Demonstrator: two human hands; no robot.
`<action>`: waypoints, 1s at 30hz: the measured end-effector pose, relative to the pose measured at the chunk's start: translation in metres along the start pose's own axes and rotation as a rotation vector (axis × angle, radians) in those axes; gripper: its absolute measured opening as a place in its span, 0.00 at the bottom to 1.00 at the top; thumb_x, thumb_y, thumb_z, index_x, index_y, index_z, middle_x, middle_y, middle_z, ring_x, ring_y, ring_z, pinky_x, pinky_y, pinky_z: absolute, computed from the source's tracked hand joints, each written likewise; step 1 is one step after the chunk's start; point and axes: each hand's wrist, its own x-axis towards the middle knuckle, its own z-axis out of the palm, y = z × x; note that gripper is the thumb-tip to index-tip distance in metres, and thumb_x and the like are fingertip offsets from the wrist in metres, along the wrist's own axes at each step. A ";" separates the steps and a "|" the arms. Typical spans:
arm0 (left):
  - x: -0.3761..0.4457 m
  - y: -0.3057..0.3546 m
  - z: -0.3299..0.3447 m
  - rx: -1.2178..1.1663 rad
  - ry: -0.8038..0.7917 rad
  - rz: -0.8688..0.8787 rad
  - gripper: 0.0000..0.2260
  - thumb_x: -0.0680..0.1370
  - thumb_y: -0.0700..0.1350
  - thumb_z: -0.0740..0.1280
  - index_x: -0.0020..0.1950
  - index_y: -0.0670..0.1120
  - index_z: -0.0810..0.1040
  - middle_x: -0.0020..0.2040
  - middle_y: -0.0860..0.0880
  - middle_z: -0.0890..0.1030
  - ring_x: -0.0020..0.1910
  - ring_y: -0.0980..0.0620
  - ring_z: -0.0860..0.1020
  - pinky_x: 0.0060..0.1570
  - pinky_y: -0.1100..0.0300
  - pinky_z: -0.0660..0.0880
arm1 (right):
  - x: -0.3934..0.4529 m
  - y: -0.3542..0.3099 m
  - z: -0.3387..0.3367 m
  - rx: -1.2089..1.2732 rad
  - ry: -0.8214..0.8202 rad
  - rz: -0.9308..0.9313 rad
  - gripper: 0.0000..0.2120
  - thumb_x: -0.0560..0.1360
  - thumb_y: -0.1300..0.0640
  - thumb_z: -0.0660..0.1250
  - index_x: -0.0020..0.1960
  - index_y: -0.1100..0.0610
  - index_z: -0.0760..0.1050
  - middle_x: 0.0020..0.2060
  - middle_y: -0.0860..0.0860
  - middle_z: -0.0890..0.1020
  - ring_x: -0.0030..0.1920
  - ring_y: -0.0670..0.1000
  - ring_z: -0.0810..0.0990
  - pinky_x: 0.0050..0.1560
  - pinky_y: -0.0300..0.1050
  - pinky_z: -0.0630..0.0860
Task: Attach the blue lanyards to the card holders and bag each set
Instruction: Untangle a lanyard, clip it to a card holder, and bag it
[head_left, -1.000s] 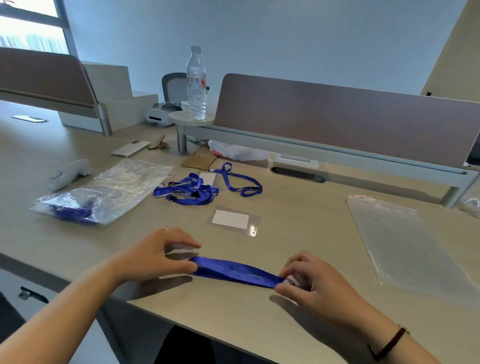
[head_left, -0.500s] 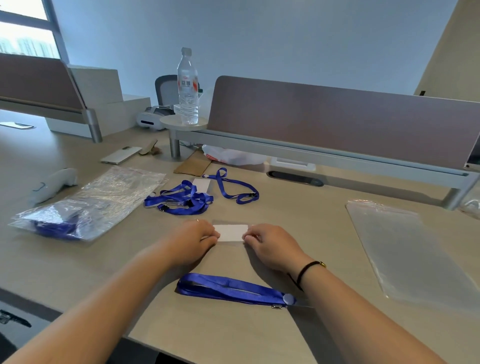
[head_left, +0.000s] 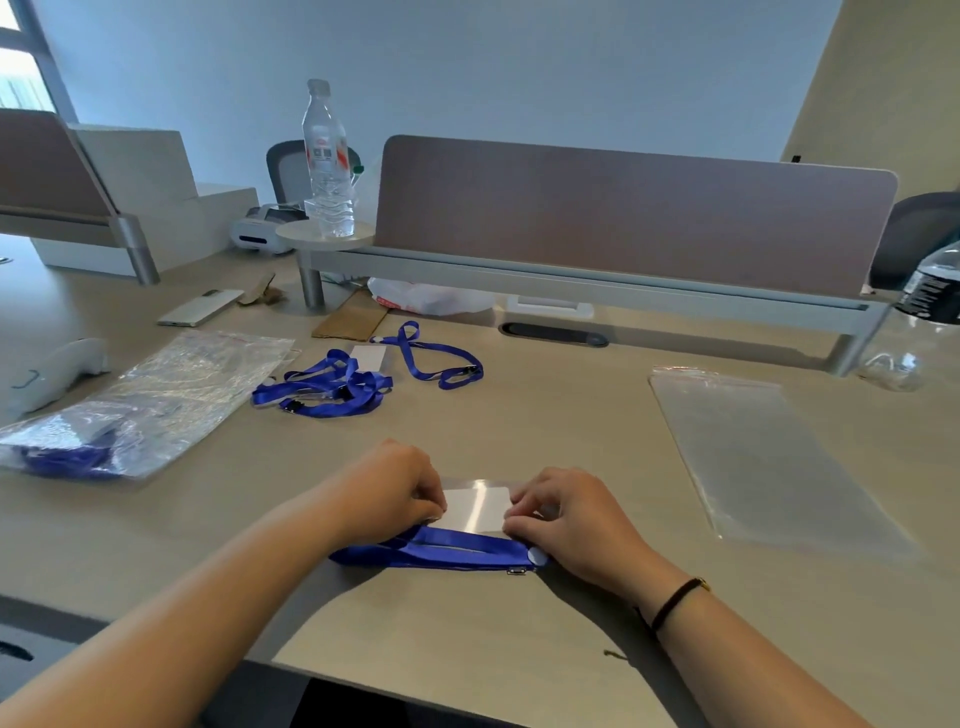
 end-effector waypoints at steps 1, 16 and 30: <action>0.000 0.001 0.000 -0.024 0.003 -0.015 0.07 0.79 0.49 0.70 0.55 0.53 0.86 0.44 0.61 0.78 0.45 0.62 0.76 0.54 0.66 0.75 | -0.002 -0.001 0.000 0.025 0.004 0.008 0.03 0.70 0.48 0.76 0.42 0.46 0.86 0.46 0.41 0.83 0.51 0.43 0.78 0.55 0.49 0.77; 0.092 0.109 0.006 -0.381 0.178 0.039 0.04 0.80 0.46 0.69 0.53 0.51 0.82 0.47 0.55 0.82 0.46 0.61 0.80 0.44 0.69 0.74 | -0.011 0.071 -0.097 0.151 0.259 0.193 0.05 0.75 0.53 0.73 0.41 0.46 0.84 0.39 0.42 0.85 0.44 0.42 0.81 0.47 0.42 0.78; 0.225 0.220 0.087 -0.189 0.160 -0.008 0.29 0.83 0.60 0.56 0.81 0.50 0.56 0.83 0.46 0.49 0.82 0.47 0.49 0.79 0.51 0.50 | 0.013 0.184 -0.143 -0.418 0.316 0.411 0.25 0.72 0.28 0.61 0.59 0.43 0.79 0.58 0.42 0.79 0.60 0.49 0.76 0.60 0.48 0.69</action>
